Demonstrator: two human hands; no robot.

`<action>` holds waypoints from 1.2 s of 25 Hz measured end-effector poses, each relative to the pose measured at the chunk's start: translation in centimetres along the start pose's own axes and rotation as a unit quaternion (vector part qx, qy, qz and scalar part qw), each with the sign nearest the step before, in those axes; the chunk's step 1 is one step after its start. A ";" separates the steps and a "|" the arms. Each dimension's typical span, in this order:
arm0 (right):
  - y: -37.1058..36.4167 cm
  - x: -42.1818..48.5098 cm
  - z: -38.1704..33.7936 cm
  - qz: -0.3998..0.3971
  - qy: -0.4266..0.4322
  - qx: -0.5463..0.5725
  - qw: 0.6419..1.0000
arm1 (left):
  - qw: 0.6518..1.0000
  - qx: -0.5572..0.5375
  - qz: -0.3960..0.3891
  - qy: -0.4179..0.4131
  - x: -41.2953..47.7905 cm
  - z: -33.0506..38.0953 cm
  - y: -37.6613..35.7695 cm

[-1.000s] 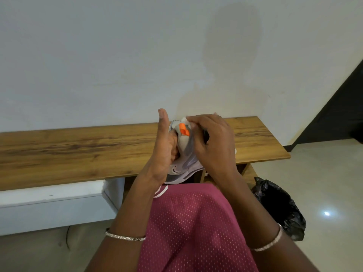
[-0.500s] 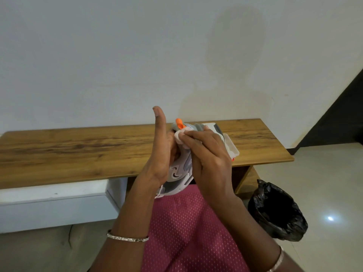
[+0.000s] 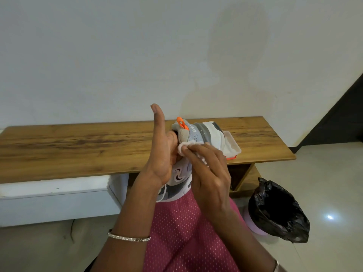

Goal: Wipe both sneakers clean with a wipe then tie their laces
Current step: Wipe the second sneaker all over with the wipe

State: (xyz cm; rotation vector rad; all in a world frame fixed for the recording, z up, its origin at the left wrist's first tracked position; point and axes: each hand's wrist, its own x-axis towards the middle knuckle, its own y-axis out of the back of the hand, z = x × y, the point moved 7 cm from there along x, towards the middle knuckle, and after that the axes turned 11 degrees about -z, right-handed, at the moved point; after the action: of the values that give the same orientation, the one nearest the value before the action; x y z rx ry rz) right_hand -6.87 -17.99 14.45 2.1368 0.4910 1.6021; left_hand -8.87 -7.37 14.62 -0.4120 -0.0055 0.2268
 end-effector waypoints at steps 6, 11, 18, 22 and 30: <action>0.6 3.0 1.6 -0.004 -0.022 0.014 1.000 | 1.000 -0.003 0.012 -0.008 -0.3 -0.7 0.3; -0.3 -2.2 0.8 -0.024 0.012 -0.009 1.000 | 0.998 -0.054 0.023 0.008 -0.3 -0.5 1.4; -0.2 1.8 1.5 -0.008 -0.015 0.005 1.000 | 0.992 -0.124 -0.015 -0.003 0.1 -0.6 0.6; -0.7 1.7 0.9 -0.019 -0.004 0.011 1.000 | 0.988 -0.151 -0.020 -0.010 -0.3 -0.6 0.9; -0.3 -2.9 -0.3 -0.021 0.008 -0.011 1.000 | 0.987 -0.162 -0.015 -0.009 -0.2 -0.9 1.9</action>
State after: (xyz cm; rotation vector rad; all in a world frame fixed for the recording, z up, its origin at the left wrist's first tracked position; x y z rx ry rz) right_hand -8.01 -19.18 11.97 2.0857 0.5173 1.5968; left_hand -9.37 -6.12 13.03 -0.7333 -0.0674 0.1996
